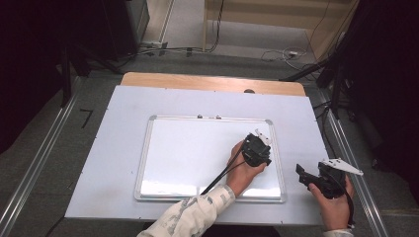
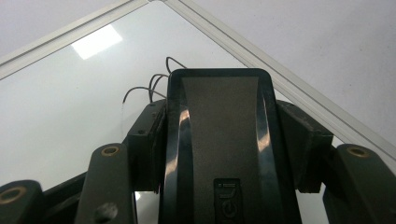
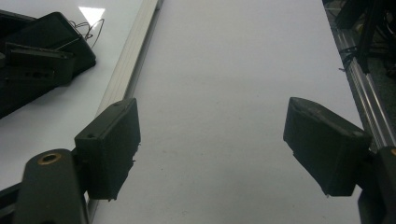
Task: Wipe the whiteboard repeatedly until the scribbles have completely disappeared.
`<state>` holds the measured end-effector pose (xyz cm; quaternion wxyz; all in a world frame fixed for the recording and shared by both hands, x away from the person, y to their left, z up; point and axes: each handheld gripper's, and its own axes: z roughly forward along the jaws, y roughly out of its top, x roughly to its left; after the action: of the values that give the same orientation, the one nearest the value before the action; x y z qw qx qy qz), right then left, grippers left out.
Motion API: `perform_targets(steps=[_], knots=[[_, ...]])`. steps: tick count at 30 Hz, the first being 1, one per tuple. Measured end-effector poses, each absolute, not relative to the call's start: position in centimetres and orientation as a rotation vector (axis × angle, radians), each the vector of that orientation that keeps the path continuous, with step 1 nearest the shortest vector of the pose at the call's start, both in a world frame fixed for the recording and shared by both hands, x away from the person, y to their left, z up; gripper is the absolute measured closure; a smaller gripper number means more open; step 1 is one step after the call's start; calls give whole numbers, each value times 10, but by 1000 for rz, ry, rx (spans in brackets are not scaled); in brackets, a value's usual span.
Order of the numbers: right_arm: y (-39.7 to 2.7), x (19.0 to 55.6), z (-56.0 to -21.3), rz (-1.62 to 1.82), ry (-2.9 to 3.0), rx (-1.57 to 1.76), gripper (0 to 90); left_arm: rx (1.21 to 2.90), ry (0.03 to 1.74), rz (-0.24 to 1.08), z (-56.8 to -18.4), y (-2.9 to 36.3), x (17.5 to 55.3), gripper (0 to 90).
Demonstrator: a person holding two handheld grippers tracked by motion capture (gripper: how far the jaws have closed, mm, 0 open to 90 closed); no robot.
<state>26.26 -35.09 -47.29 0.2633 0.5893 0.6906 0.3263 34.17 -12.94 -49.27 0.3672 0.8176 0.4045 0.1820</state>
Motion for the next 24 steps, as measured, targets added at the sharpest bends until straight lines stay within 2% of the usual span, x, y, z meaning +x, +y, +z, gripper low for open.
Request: perform_targets(steps=[10,24], knots=[[-350,264,-473,881,1874,1585,176,2116,1004,451,-493,-131,331,412],[-350,263,-473,885,1870,1588,176,2105,1030,466,-492,-130,349,411]])
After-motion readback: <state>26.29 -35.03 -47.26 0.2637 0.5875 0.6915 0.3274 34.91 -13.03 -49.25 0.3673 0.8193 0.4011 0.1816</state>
